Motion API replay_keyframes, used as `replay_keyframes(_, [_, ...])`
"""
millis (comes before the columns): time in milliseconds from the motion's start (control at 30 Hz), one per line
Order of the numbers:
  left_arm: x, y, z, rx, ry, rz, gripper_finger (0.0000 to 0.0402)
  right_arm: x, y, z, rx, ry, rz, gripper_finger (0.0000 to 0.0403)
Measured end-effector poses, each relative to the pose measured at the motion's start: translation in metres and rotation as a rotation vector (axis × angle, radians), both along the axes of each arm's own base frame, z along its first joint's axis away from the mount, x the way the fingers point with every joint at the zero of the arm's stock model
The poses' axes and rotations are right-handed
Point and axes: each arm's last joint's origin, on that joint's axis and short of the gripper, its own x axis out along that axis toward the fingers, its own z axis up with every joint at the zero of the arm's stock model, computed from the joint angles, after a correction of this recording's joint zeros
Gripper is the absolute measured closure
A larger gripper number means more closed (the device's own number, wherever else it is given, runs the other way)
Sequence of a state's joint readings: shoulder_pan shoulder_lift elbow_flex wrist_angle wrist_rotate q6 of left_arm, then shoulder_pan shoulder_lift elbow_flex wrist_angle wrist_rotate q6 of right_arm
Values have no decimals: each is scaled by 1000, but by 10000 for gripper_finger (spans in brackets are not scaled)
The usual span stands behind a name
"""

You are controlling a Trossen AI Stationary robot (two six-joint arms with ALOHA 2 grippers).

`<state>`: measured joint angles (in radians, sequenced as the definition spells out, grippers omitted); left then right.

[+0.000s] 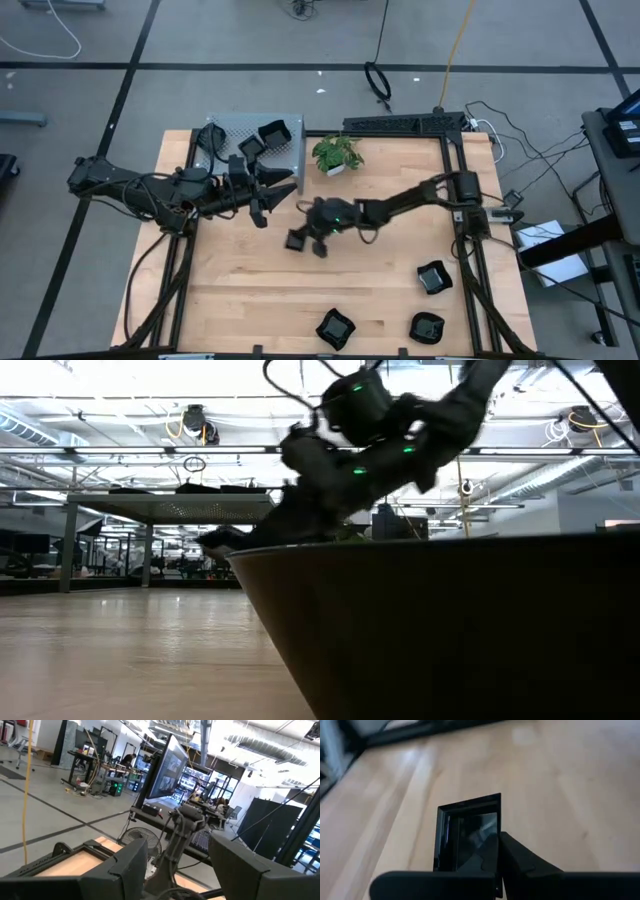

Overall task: Pick & Place Mini shaped plates
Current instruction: Move the black square plate to the center of the table, then move the black distorted square plate to the center of the table

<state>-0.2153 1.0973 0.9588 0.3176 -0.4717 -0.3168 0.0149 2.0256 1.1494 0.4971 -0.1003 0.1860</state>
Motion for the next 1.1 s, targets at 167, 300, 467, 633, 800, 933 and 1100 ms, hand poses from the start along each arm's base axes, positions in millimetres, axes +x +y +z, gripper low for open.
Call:
replay_keyframes(167, [0,0,0,0,0,1,188,22,-23,-5,98,10,-140,402])
replay_keyframes(300, [0,0,0,0,0,1,188,26,-36,-13,112,52,-191,402])
replay_keyframes(467, [0,0,0,1,1,1,188,24,-46,-15,82,73,-200,397])
replay_keyframes(633, [0,0,0,26,8,6,188,23,-56,-14,107,66,-231,352])
replay_keyframes(800, [0,0,0,25,7,6,188,21,-58,-8,175,81,-158,293])
replay_keyframes(933, [0,0,0,25,7,6,188,12,-55,23,158,88,-90,278])
replay_keyframes(1100, [0,0,0,25,8,4,188,-19,-39,78,-44,164,55,291])
